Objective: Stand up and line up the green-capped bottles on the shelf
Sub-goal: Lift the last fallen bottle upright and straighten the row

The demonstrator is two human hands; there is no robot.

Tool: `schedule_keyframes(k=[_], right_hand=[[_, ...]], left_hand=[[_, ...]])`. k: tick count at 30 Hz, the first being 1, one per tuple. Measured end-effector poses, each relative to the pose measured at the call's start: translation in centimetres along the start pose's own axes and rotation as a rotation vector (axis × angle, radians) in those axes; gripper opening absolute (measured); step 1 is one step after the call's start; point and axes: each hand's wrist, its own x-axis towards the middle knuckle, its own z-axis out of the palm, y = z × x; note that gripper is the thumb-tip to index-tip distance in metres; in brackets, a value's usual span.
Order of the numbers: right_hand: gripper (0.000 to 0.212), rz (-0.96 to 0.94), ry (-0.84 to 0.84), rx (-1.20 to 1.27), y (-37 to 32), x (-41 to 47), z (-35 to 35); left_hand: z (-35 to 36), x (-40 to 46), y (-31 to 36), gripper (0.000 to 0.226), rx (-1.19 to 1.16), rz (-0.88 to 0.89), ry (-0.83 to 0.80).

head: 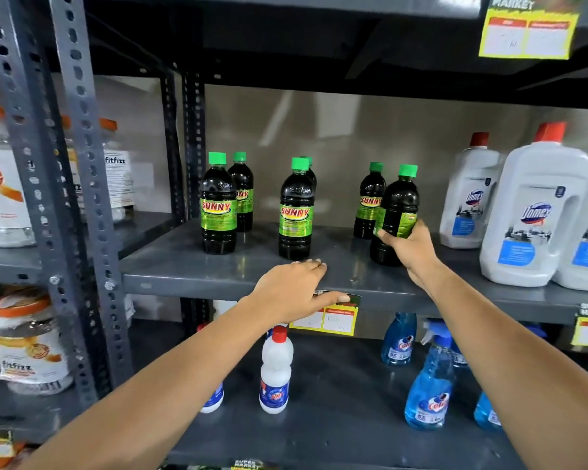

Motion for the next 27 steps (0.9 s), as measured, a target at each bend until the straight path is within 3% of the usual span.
schedule_keyframes(k=[6, 11, 15, 19, 24, 27], right_hand=[[0.064, 0.017, -0.049, 0.069, -1.7, -1.9, -0.1], [0.062, 0.037, -0.042, 0.113, -1.6, -1.7, -0.2], [0.07, -0.009, -0.01, -0.03, -2.1, -2.6, 0.2], [0.065, 0.002, -0.056, 0.056, -2.2, -2.5, 0.5], [0.074, -0.024, -0.014, 0.015, -2.1, -2.6, 0.4], [0.065, -0.018, -0.052, 0.077, -2.0, -2.4, 0.4]], left_hand=[[-0.1, -0.2, 0.1, 0.086, -0.004, -0.009, -0.004], [-0.2, -0.5, 0.3, 0.083, -0.002, -0.01, 0.025], [-0.2, -0.4, 0.3, 0.083, 0.003, -0.005, 0.032], [-0.1, -0.4, 0.1, 0.084, -0.01, 0.001, 0.024], [0.0, -0.4, 0.1, 0.084, -0.005, 0.002, 0.04], [0.1, -0.5, 0.1, 0.083, 0.009, -0.002, 0.056]])
